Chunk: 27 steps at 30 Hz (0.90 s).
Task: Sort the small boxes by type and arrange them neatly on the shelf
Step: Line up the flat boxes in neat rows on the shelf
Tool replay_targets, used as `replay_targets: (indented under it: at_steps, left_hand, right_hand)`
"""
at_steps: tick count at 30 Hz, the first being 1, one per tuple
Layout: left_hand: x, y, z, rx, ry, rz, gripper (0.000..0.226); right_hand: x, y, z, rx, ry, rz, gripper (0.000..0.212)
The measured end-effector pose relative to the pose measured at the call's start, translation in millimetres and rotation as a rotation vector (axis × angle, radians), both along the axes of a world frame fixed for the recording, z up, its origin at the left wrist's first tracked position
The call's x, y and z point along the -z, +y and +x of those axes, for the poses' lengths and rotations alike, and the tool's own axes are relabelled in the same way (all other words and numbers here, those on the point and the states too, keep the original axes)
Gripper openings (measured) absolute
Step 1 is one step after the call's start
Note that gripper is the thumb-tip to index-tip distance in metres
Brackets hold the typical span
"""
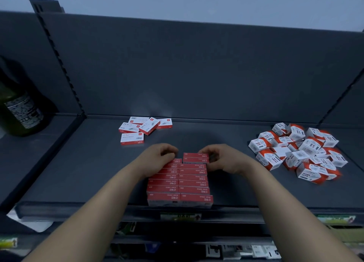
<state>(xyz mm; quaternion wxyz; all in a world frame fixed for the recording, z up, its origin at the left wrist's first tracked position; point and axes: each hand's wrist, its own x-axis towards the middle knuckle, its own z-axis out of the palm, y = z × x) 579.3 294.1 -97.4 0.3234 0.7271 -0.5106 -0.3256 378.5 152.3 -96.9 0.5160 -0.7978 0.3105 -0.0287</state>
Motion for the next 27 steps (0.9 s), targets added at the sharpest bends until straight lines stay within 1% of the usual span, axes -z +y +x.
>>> replay_targets:
  at_steps: [3, 6, 8, 11, 15, 17, 22, 27]
  left_hand:
    - [1.0, 1.8, -0.8, -0.027, 0.031, -0.004, 0.029]
    - [2.0, 1.6, 0.3, -0.043, 0.069, 0.004, 0.039]
    - [2.9, 1.3, 1.4, -0.075, 0.104, 0.004, 0.046]
    - [2.9, 1.2, 5.4, -0.127, 0.132, -0.014, 0.050]
    - [4.5, 3.9, 12.6, -0.150, 0.101, -0.019, 0.042]
    - [5.7, 7.2, 16.3, -0.174, 0.093, -0.028, 0.037]
    - [7.0, 14.5, 18.7, -0.199, 0.108, -0.046, 0.030]
    - [8.7, 19.5, 16.7, -0.187, 0.078, -0.030, 0.029]
  right_hand:
    - [0.9, -1.6, 1.0, 0.090, -0.015, -0.017, 0.032]
    - [-0.1, -5.3, 7.5, 0.148, -0.010, -0.080, 0.031]
    - [-0.9, -5.3, 18.2, 0.113, 0.003, -0.101, 0.031]
    - [-4.9, 0.6, 39.8, 0.020, 0.034, -0.100, 0.033]
    - [-8.3, 10.1, 63.5, -0.106, 0.055, -0.084, 0.039]
    - [-7.6, 11.5, 67.2, -0.103, 0.040, -0.075, 0.040]
    - [-8.4, 13.9, 67.3, -0.105, 0.032, -0.072, 0.026]
    - [-8.1, 18.5, 70.4, -0.117, 0.085, -0.157, 0.024]
